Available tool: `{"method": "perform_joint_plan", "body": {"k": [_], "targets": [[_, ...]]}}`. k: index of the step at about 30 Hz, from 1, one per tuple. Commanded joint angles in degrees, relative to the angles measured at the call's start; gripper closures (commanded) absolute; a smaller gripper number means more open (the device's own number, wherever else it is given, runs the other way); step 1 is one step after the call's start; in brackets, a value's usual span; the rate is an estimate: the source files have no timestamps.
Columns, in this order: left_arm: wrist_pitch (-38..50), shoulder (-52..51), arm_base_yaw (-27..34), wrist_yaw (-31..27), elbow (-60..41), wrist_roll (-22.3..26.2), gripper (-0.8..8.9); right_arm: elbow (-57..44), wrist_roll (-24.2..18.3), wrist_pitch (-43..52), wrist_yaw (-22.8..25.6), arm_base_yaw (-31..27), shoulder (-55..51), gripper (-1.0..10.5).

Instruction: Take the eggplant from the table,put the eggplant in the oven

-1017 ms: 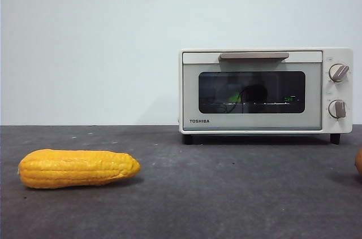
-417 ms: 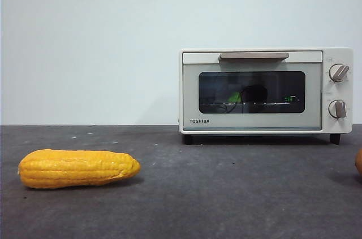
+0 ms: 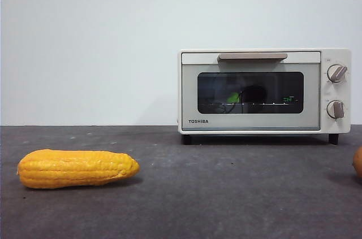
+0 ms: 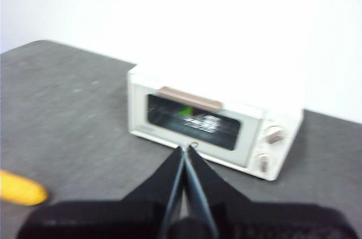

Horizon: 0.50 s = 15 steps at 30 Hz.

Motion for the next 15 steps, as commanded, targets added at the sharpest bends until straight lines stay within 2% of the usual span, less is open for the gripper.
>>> {"method": "perform_joint_plan", "body": {"k": [1,7,15], "targets": [[0.68,-0.07,0.17,0.28,-0.44,-0.39,8.17,-5.97,-0.7,4.66,-0.57,-2.64,-4.15,9.5],[0.68,-0.07,0.17,0.28,-0.44,-0.39,8.17,-19.96,-0.39,13.09,-1.25,-5.46,-12.15,9.5],[0.66,-0.07,0.17,0.28,-0.44,-0.37,8.17,-38.73,-0.31,22.34,-1.11,-5.6,-18.73,9.5]]}}
